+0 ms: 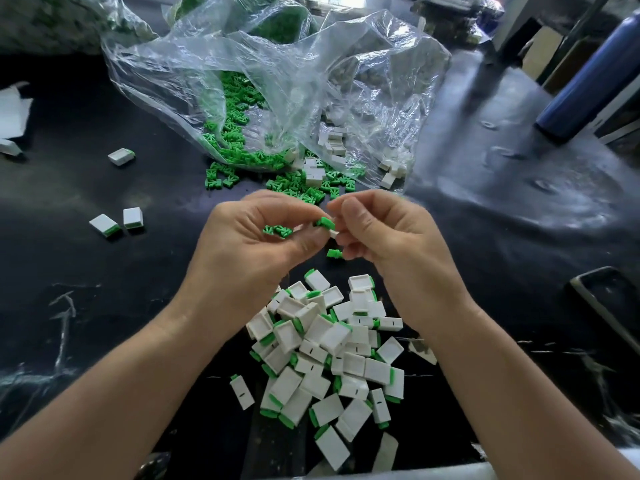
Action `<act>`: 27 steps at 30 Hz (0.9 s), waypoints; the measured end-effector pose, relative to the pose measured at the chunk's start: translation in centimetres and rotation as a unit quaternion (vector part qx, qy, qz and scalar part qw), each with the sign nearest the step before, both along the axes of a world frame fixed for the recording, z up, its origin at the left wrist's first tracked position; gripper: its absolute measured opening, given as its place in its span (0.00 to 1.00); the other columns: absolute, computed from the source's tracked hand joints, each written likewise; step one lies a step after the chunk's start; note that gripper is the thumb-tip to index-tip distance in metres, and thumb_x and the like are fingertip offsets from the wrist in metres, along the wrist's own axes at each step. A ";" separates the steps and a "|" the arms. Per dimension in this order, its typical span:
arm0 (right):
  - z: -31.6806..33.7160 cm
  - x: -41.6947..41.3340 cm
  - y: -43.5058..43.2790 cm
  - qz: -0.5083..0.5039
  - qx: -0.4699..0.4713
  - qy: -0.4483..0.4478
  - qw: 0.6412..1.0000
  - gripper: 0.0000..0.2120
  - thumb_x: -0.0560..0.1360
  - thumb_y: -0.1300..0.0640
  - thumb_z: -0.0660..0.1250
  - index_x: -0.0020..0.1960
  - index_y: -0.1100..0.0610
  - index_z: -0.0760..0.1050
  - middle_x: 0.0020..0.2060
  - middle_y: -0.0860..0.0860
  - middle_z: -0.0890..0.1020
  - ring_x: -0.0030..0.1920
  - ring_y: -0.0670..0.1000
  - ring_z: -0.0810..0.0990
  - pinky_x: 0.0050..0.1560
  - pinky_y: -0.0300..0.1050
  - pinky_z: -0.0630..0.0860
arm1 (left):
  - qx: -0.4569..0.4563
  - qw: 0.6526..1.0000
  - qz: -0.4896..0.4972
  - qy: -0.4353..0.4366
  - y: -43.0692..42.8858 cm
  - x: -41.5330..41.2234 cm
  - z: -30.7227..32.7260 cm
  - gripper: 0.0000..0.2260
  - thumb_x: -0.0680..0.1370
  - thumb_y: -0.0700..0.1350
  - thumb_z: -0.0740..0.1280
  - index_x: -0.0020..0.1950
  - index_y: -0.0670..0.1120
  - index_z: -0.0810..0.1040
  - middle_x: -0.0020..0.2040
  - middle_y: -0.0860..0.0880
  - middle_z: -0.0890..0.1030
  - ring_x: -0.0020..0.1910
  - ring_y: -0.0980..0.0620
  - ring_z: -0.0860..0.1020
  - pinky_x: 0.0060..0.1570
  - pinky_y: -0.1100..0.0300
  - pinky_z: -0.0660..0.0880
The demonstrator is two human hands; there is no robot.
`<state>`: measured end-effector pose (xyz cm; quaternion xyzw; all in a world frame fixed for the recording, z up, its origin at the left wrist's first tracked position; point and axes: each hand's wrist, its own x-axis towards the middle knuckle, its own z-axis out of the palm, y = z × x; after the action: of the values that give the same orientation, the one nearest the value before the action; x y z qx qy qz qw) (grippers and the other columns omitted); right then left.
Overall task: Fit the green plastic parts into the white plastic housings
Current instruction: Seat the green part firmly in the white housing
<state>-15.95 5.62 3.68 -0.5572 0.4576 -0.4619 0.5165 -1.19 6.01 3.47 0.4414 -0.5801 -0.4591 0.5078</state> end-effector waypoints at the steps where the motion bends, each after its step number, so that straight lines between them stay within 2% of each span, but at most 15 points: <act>1: 0.0 -0.1 -0.1 0.019 0.052 -0.026 0.998 0.14 0.68 0.47 0.62 0.43 0.58 0.77 0.34 0.50 0.79 0.34 0.44 0.76 0.35 0.36 0.73 | -0.017 1.000 -0.008 -0.002 0.0 0.0 0.1 0.07 0.63 0.45 0.71 0.40 0.49 0.82 0.43 0.49 0.81 0.44 0.56 0.79 0.42 0.64 0.77; 2: -0.1 -0.1 -0.3 0.049 0.089 -0.040 0.994 0.18 0.67 0.44 0.60 0.42 0.58 0.77 0.33 0.50 0.80 0.34 0.45 0.76 0.34 0.36 0.73 | -0.026 1.000 -0.015 -0.003 0.0 0.0 0.1 0.07 0.63 0.46 0.72 0.40 0.50 0.82 0.44 0.50 0.80 0.46 0.56 0.78 0.45 0.63 0.76; 5: -0.1 0.4 -0.1 0.149 0.148 -0.071 0.975 0.22 0.68 0.38 0.58 0.40 0.57 0.77 0.32 0.51 0.80 0.33 0.47 0.78 0.33 0.36 0.74 | -0.006 0.999 -0.040 0.019 0.1 -0.1 -0.1 0.09 0.62 0.47 0.76 0.41 0.50 0.84 0.47 0.50 0.80 0.48 0.51 0.79 0.49 0.51 0.77; 8: -0.3 0.5 0.0 0.190 0.165 -0.085 0.964 0.24 0.68 0.36 0.56 0.38 0.56 0.78 0.32 0.51 0.80 0.34 0.48 0.78 0.33 0.36 0.74 | 0.011 0.997 -0.055 0.050 0.2 -0.1 -0.1 0.09 0.61 0.46 0.72 0.39 0.48 0.84 0.46 0.50 0.80 0.41 0.51 0.80 0.41 0.53 0.79; 10: -0.3 0.5 0.0 0.195 0.172 -0.082 0.962 0.25 0.71 0.38 0.52 0.40 0.59 0.75 0.31 0.51 0.80 0.32 0.48 0.77 0.32 0.37 0.72 | 0.000 0.995 -0.078 0.055 0.3 -0.1 0.1 0.07 0.64 0.42 0.73 0.41 0.46 0.84 0.43 0.47 0.81 0.35 0.45 0.79 0.34 0.51 0.79; 12: -0.5 0.5 0.0 0.188 0.161 -0.067 0.966 0.27 0.71 0.36 0.52 0.41 0.60 0.73 0.29 0.49 0.78 0.31 0.46 0.74 0.31 0.37 0.71 | -0.017 0.992 -0.114 0.058 0.3 -0.1 0.2 0.06 0.68 0.39 0.70 0.44 0.42 0.83 0.40 0.39 0.80 0.28 0.42 0.77 0.27 0.53 0.77; 14: -0.6 0.5 0.2 0.175 0.148 -0.061 0.971 0.26 0.70 0.36 0.54 0.41 0.60 0.73 0.27 0.46 0.75 0.30 0.46 0.71 0.31 0.37 0.69 | -0.021 0.988 -0.138 0.062 0.3 -0.1 0.2 0.07 0.70 0.36 0.66 0.46 0.36 0.80 0.35 0.35 0.78 0.26 0.41 0.77 0.28 0.53 0.77; 18: -0.6 0.7 0.4 0.143 0.130 -0.052 0.980 0.21 0.72 0.40 0.54 0.31 0.51 0.77 0.25 0.45 0.72 0.29 0.45 0.68 0.30 0.37 0.67 | -0.022 0.986 -0.150 0.067 0.2 -0.2 0.2 0.08 0.72 0.34 0.66 0.49 0.33 0.79 0.35 0.31 0.77 0.28 0.34 0.77 0.32 0.45 0.78; 20: -0.6 0.7 0.4 0.149 0.132 -0.048 0.979 0.22 0.72 0.40 0.53 0.35 0.54 0.75 0.26 0.45 0.72 0.29 0.46 0.68 0.30 0.37 0.67 | -0.017 0.987 -0.146 0.067 0.2 -0.2 0.2 0.09 0.71 0.34 0.65 0.49 0.33 0.79 0.34 0.30 0.76 0.28 0.34 0.77 0.32 0.46 0.78; 23: -0.5 0.6 0.2 0.175 0.164 -0.053 0.969 0.31 0.73 0.39 0.55 0.47 0.69 0.72 0.27 0.48 0.72 0.29 0.46 0.68 0.31 0.37 0.66 | -0.004 0.988 -0.136 0.070 0.3 -0.2 0.4 0.09 0.69 0.35 0.65 0.47 0.34 0.80 0.32 0.32 0.76 0.27 0.39 0.77 0.30 0.53 0.78; 25: -0.3 0.4 0.1 0.188 0.169 -0.055 0.966 0.28 0.73 0.40 0.55 0.46 0.67 0.72 0.27 0.48 0.73 0.29 0.46 0.69 0.32 0.38 0.66 | 0.006 0.989 -0.128 0.072 0.3 -0.2 0.4 0.08 0.68 0.36 0.66 0.45 0.35 0.80 0.32 0.33 0.77 0.26 0.43 0.77 0.30 0.57 0.78; 27: -0.2 0.3 0.1 0.191 0.161 -0.052 0.967 0.25 0.71 0.42 0.54 0.45 0.65 0.72 0.27 0.48 0.73 0.29 0.46 0.69 0.32 0.39 0.65 | 0.015 0.988 -0.132 0.077 0.3 -0.1 0.5 0.07 0.69 0.35 0.67 0.45 0.34 0.80 0.33 0.31 0.77 0.27 0.41 0.78 0.31 0.56 0.78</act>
<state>-15.61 5.69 3.45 -0.5185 0.3839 -0.3036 0.7011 -1.32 6.34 3.98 0.3321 -0.5851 -0.5635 0.4794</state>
